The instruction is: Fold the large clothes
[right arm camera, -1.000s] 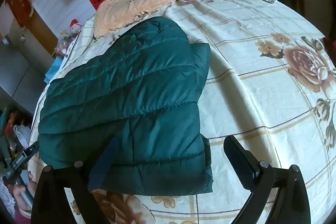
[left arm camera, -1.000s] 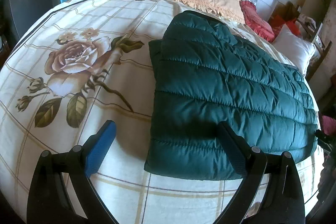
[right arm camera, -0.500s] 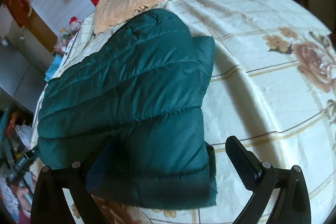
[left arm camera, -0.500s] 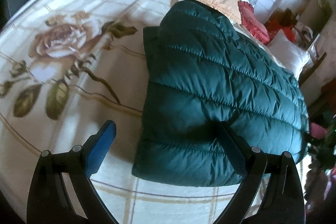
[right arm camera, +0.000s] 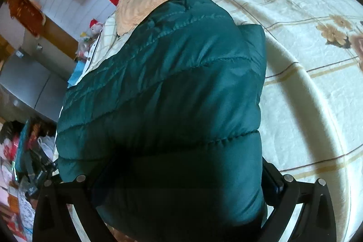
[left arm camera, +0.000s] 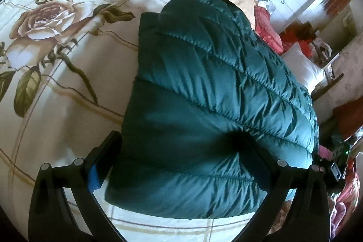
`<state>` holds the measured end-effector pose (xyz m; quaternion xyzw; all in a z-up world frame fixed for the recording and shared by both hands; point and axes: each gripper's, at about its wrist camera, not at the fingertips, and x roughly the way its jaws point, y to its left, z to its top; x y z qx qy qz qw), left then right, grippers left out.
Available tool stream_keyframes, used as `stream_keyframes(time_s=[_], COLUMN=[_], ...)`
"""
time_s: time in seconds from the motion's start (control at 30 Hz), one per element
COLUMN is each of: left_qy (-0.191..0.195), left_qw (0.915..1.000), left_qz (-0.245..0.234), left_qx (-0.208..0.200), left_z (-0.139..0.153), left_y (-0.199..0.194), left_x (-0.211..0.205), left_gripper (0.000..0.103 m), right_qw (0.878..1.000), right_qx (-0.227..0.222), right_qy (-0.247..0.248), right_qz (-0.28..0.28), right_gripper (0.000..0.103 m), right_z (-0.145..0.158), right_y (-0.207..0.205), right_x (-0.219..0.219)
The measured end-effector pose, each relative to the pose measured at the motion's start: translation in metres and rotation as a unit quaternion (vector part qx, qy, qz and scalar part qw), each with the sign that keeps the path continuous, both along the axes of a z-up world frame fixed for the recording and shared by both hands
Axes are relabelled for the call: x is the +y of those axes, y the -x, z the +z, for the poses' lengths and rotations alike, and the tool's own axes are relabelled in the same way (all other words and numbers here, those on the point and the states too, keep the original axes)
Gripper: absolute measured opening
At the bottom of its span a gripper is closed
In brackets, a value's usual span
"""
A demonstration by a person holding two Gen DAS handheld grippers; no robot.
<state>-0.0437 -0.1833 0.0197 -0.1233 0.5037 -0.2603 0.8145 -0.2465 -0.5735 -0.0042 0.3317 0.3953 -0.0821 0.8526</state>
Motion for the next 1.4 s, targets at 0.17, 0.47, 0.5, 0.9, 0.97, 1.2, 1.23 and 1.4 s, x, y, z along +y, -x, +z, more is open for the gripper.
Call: stream_keyframes(time_s=[0.17, 0.47, 0.5, 0.9, 0.97, 1.2, 1.23, 1.4], left_qy=[-0.011, -0.019, -0.018, -0.021, -0.029, -0.039, -0.038, -0.067], left_qw=[0.9997, 0.9969, 0.9965, 0.994, 0.9938, 0.9966, 0.9969, 0.9941], left_qz=[-0.015, -0.035, -0.038, -0.09, -0.094, -0.064, -0.059, -0.035], left_qx=[-0.018, -0.068, -0.071, -0.058, -0.052, -0.035, -0.036, -0.077], left_z=[0.009, 0.041, 0.044, 0.054, 0.048, 0.031, 0.033, 0.052], left_y=[0.01, 0.036, 0.04, 0.109, 0.119, 0.124, 0.125, 0.142], left_x=[-0.006, 0.003, 0.007, 0.054, 0.062, 0.073, 0.075, 0.082], left_gripper=[0.089, 0.046, 0.046, 0.045, 0.045, 0.068, 0.068, 0.068], right_qw=[1.0, 0.997, 0.997, 0.997, 0.998, 0.996, 0.997, 0.991], right_qx=[-0.009, -0.032, -0.034, -0.026, -0.015, 0.049, 0.047, 0.042], right_qy=[0.022, 0.068, 0.069, 0.044, 0.032, 0.067, 0.06, 0.124], right_qz=[-0.003, 0.016, 0.018, 0.052, 0.051, 0.021, 0.015, -0.012], right_gripper=[0.092, 0.049, 0.048, 0.047, 0.048, 0.082, 0.082, 0.082], right_z=[0.009, 0.044, 0.046, 0.061, 0.055, 0.021, 0.021, 0.051], right_y=[0.003, 0.018, 0.022, 0.083, 0.095, 0.103, 0.104, 0.124], right_x=[0.013, 0.032, 0.034, 0.068, 0.073, 0.07, 0.068, 0.076])
